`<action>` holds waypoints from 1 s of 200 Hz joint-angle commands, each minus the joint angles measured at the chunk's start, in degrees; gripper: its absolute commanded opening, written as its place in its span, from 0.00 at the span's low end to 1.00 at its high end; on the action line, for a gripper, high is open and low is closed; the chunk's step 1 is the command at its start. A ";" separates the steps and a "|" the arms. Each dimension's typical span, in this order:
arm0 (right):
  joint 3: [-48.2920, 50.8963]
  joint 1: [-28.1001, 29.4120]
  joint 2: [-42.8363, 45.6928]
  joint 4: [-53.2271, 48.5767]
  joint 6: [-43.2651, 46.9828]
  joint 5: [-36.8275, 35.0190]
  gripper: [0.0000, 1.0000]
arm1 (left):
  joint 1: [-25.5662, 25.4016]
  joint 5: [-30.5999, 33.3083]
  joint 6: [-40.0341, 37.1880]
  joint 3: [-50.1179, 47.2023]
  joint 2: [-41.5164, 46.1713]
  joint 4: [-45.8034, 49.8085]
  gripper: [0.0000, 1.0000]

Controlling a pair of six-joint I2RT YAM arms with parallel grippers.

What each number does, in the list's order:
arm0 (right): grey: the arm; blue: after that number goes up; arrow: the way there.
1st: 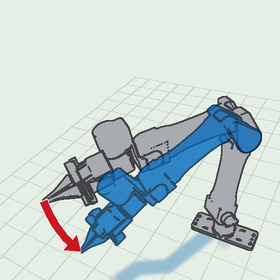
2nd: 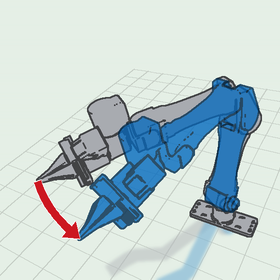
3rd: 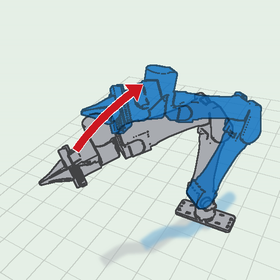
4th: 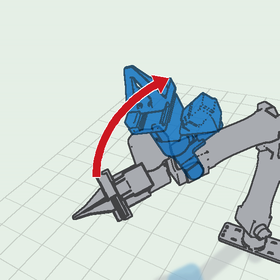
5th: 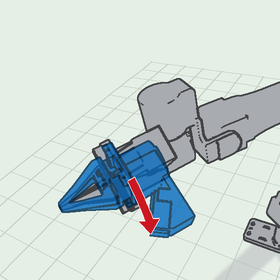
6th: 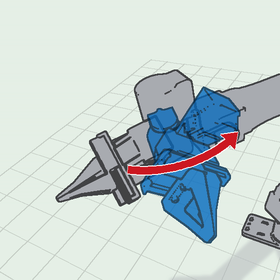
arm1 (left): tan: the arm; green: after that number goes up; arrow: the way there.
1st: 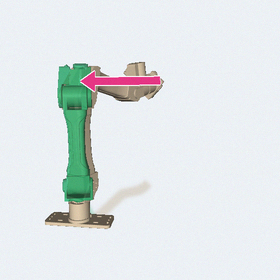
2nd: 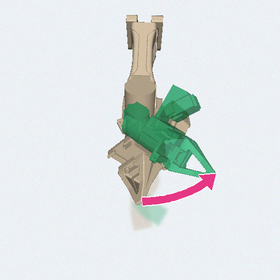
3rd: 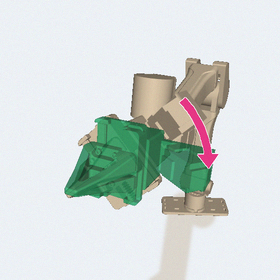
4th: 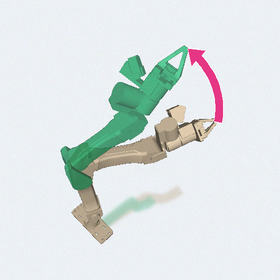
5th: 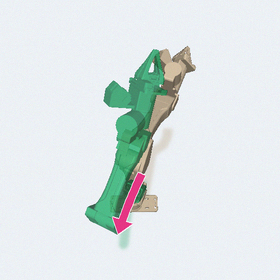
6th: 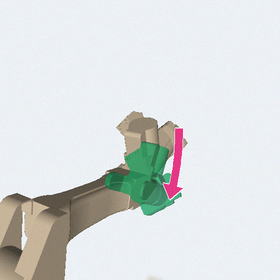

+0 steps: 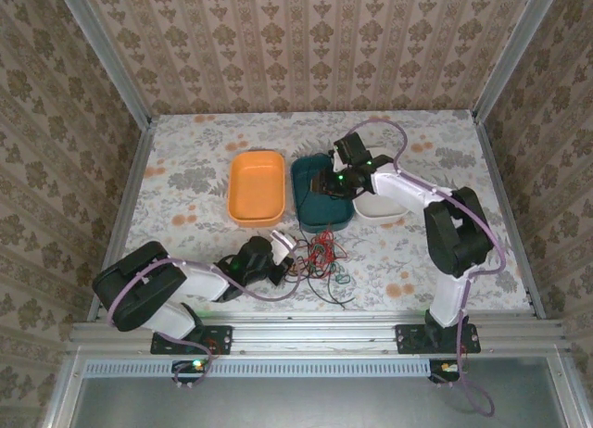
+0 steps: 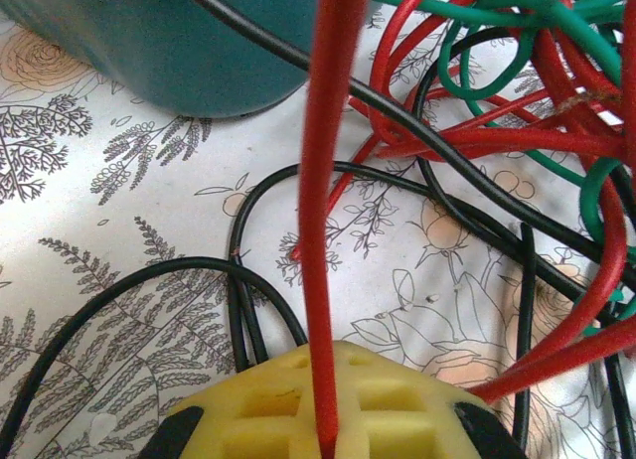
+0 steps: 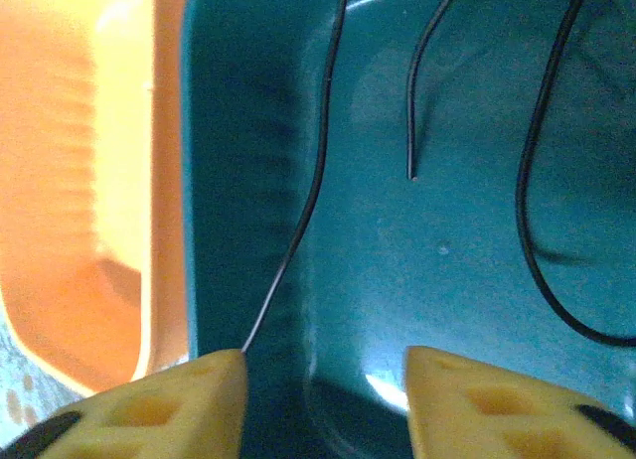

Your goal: Untangle the cables

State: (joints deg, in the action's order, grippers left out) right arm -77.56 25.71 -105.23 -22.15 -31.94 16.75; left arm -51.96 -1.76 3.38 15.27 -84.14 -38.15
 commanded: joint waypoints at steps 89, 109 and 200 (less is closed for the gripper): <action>5.40 12.43 8.74 -13.43 15.38 3.62 0.43 | 0.79 -1.89 -0.78 -2.24 1.43 -3.81 0.00; 5.10 13.34 6.35 -12.66 14.82 3.48 0.44 | 0.79 -1.76 -0.80 -2.43 1.91 -3.95 0.00; 3.54 17.24 0.11 -12.50 14.86 -4.91 0.47 | 0.98 -3.76 -1.50 -1.73 1.96 -3.17 0.00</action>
State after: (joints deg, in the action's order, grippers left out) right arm -72.73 41.67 -103.24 -33.28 -18.06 16.01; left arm -51.59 -3.97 3.11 13.45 -82.74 -40.82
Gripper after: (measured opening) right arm 0.469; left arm 0.060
